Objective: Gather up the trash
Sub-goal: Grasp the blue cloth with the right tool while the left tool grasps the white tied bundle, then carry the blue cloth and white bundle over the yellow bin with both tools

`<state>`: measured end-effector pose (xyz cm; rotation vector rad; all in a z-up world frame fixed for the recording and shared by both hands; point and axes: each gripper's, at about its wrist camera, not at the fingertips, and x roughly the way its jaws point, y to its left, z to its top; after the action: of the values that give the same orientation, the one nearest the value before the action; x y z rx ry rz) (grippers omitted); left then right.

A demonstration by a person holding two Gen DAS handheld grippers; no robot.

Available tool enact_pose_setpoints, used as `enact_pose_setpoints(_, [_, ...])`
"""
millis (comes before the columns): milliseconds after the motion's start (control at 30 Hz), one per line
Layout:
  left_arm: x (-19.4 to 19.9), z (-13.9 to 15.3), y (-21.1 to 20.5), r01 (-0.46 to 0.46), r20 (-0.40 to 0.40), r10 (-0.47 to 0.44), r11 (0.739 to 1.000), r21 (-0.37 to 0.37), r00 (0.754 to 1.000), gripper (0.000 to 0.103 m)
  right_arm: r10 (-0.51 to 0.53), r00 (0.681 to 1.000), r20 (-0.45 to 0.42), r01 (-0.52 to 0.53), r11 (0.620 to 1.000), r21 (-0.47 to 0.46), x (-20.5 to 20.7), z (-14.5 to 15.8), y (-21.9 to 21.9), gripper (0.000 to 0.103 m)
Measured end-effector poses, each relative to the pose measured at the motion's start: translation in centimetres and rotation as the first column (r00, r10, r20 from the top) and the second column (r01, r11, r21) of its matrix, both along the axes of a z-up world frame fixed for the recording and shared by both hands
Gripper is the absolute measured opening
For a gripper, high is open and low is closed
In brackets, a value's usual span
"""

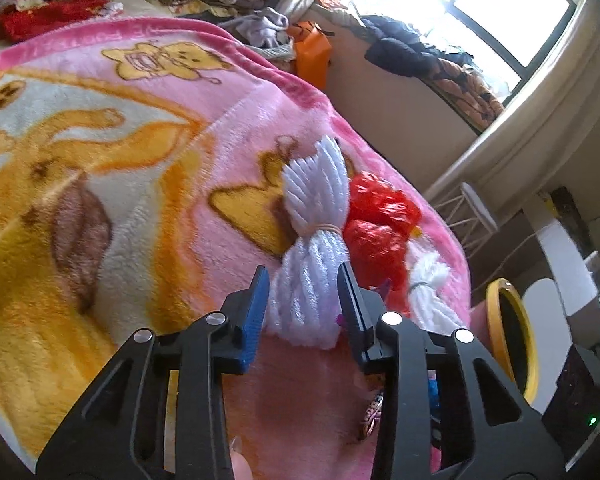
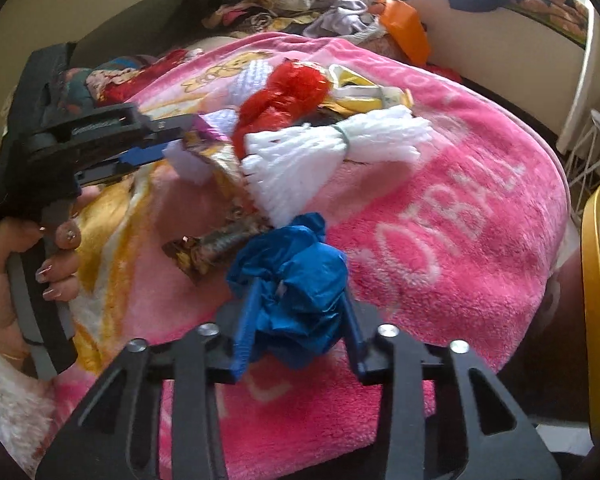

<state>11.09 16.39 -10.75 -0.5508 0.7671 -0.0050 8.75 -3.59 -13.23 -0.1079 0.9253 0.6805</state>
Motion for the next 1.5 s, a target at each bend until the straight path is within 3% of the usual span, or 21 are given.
enact_pose_setpoints(233, [0.2,0.4,-0.8,0.041,0.007,-0.041,0.999,-0.011,0.999,0.011,0.024,0.999,0.044,-0.025,1.000,0.015,-0.8,0.8,0.0,0.018])
enact_pose_setpoints(533, [-0.8,3.6,-1.1,0.035,0.080,-0.039,0.998,0.048,0.996,0.009,0.029,0.997,0.072,-0.032,0.999,0.035,-1.3,1.9,-0.9,0.015])
enact_pose_setpoints(767, [-1.5,6.5,-1.2,0.022,0.148,-0.031,0.998,0.062,0.989,0.009,-0.002,0.995,0.098,-0.007,0.995,0.098,-1.3,4.1,-2.6,0.015])
enact_pose_setpoints(1000, [-1.7,8.9,-3.6,0.061,0.196,-0.078,0.994,0.094,0.978,0.009,-0.044,0.989,0.138,0.021,0.987,0.162,-1.1,6.5,-4.4,0.015])
enact_pose_setpoints(1500, [-1.1,9.5,-9.5,0.158,0.200,-0.187,0.975,0.154,0.962,0.009,-0.191,0.964,0.185,0.140,0.956,0.258,-0.2,9.3,-9.9,0.015])
